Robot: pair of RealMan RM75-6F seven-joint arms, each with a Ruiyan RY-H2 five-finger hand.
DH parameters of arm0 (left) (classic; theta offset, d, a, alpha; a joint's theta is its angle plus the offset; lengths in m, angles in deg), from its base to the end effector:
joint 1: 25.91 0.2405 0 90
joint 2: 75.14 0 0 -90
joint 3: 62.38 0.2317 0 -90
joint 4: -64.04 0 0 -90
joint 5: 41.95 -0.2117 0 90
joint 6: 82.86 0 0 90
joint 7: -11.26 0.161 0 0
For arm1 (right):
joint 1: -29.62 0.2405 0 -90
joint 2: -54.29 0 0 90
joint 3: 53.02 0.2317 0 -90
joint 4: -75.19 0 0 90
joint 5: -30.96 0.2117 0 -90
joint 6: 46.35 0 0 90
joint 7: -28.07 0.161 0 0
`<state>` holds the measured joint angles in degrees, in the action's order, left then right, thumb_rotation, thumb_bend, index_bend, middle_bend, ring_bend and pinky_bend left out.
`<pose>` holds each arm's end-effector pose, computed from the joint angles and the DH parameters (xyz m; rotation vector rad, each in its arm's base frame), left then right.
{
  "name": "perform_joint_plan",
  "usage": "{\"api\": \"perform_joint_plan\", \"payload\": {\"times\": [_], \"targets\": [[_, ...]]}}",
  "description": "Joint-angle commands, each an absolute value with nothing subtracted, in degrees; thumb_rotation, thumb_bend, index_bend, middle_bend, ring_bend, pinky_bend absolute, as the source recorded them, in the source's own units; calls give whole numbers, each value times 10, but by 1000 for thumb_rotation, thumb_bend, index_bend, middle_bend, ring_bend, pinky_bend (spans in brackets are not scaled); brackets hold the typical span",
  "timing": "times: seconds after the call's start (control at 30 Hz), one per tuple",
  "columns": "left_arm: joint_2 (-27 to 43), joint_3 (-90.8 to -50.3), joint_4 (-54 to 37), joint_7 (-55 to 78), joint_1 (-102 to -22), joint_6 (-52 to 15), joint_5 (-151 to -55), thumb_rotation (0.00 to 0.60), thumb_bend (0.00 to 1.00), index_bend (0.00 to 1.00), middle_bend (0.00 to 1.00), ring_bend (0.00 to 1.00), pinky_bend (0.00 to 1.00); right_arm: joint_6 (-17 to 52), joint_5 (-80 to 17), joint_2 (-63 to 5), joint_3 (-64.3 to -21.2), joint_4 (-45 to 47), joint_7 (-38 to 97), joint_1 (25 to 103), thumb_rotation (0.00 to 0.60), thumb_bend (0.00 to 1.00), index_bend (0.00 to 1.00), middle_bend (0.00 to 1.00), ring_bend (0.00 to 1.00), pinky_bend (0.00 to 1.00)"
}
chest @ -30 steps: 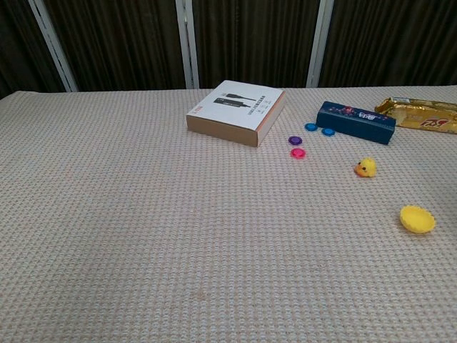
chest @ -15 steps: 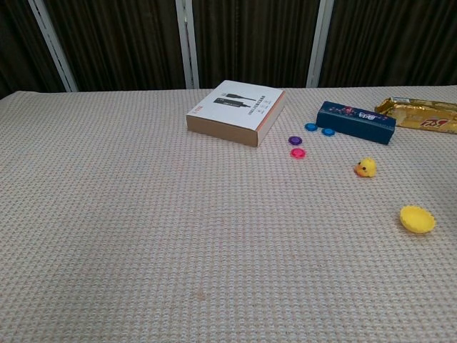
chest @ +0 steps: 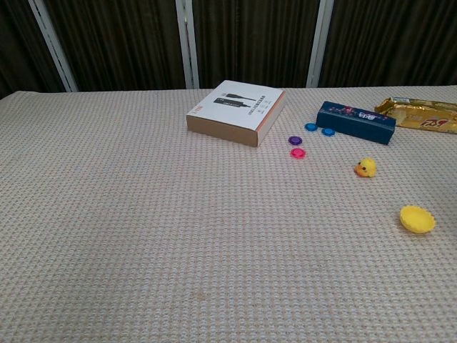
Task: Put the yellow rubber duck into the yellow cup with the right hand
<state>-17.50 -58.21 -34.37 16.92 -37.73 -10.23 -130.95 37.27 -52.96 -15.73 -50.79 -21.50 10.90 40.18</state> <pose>-0.2751 0.1950 0.1193 -1.7222 -0.9461 -0.7032 -0.2493 -0.2173 0.1061 1.4911 -0.7906 0.8501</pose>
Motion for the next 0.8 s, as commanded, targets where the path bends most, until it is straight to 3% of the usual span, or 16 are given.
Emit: {"api": "perform_joint_plan", "payload": {"times": [0.03, 0.43, 0.8], "targets": [[-175, -582, -344, 171, -377, -101, -1311, 600, 0, 0, 0, 0, 215, 385, -550, -165, -505, -207, 128, 403, 600, 0, 74, 0, 0, 0], [-173, -582, -340, 169, -375, -95, -1316, 600, 0, 0, 0, 0, 215, 376, -555, -184, -496, -183, 140, 409, 600, 1, 74, 0, 0, 0], [-174, -581, -344, 175, -377, -92, -1330, 600, 0, 0, 0, 0, 215, 267, -439, -228, -421, -166, 74, 486, 600, 7, 69, 0, 0, 0]]}}
